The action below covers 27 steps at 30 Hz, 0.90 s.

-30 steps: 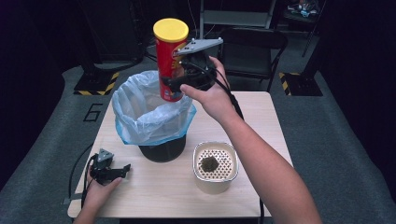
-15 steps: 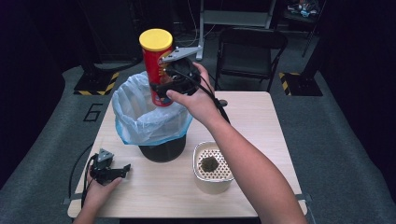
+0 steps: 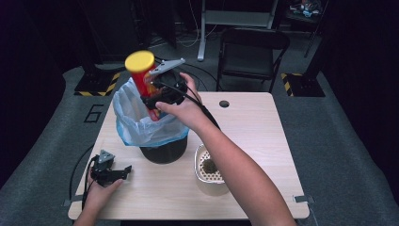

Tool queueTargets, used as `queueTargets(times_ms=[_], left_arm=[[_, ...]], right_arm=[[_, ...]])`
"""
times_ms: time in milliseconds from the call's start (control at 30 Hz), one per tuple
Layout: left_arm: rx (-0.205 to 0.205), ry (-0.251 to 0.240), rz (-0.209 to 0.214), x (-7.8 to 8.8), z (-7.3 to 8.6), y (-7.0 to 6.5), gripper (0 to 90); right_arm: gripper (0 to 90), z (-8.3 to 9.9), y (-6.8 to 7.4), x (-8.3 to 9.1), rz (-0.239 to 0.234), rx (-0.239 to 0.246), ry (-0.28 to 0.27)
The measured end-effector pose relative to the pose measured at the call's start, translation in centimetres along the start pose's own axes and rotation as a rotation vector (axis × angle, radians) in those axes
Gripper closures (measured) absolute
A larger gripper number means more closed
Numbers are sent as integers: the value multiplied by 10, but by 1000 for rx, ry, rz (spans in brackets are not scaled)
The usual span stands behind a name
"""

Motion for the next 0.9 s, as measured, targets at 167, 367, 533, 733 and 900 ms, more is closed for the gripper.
queueTargets(times_ms=[167,367,533,733,900], left_arm=[[-10,4,9,0,0,0,116],[-7,-1,10,0,0,-1,115],[0,-1,14,0,0,-2,115],[-10,0,9,0,0,-1,115],[-12,-4,5,0,0,-1,115]], right_arm=[[135,5,4,-4,-8,30,16],[150,9,-3,10,-6,30,-17],[184,16,-15,28,-13,14,-39],[217,26,-36,61,2,-20,-69],[226,41,-56,83,30,-23,-77]])
Point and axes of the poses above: each handheld gripper's, and its own axes: x roughly backward along the jaws, z roughly out of its underside, y roughly to its left, the point moved 6 cm from there along -x, roughly forward along the jaws, and after that the axes turned 6 degrees about -x, right-handed, at the moved point
